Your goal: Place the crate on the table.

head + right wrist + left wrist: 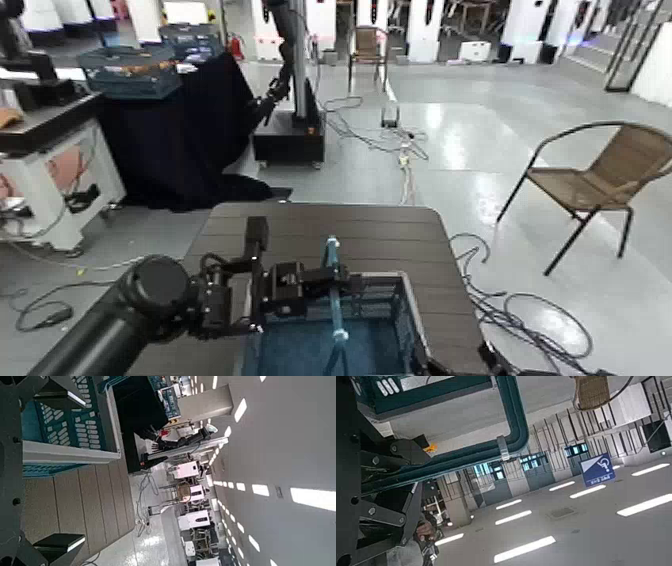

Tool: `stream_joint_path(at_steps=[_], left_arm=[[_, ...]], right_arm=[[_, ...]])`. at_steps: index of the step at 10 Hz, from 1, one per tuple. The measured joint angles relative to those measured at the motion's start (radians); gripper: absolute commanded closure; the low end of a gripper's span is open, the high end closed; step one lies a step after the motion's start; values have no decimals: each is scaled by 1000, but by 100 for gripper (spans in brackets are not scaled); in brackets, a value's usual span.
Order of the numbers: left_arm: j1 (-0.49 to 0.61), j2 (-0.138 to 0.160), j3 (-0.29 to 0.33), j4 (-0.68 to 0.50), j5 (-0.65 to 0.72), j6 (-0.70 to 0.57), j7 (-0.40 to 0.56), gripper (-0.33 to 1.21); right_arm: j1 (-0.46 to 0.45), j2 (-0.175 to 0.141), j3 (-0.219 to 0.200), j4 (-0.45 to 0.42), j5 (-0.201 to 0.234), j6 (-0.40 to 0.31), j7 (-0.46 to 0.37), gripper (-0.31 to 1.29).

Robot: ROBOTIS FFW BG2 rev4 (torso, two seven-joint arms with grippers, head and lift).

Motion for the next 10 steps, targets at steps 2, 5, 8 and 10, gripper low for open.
stream_joint_path(at_steps=[2, 5, 8, 10], left_arm=[[-47, -10, -29, 65, -49, -36, -60, 120], [-100, -25, -54, 154, -107, -78, -126, 120], [-147, -47, -76, 239, -160, -116, -182, 120], [-164, -54, -89, 276, -171, -128, -187, 120]], right_arm=[[-3, -2, 4, 1, -1, -1, 0, 13], [-9, -4, 9, 3, -4, -3, 0, 13], [-11, -6, 13, 3, -5, -4, 0, 13], [-12, -6, 14, 4, -7, -7, 0, 13]])
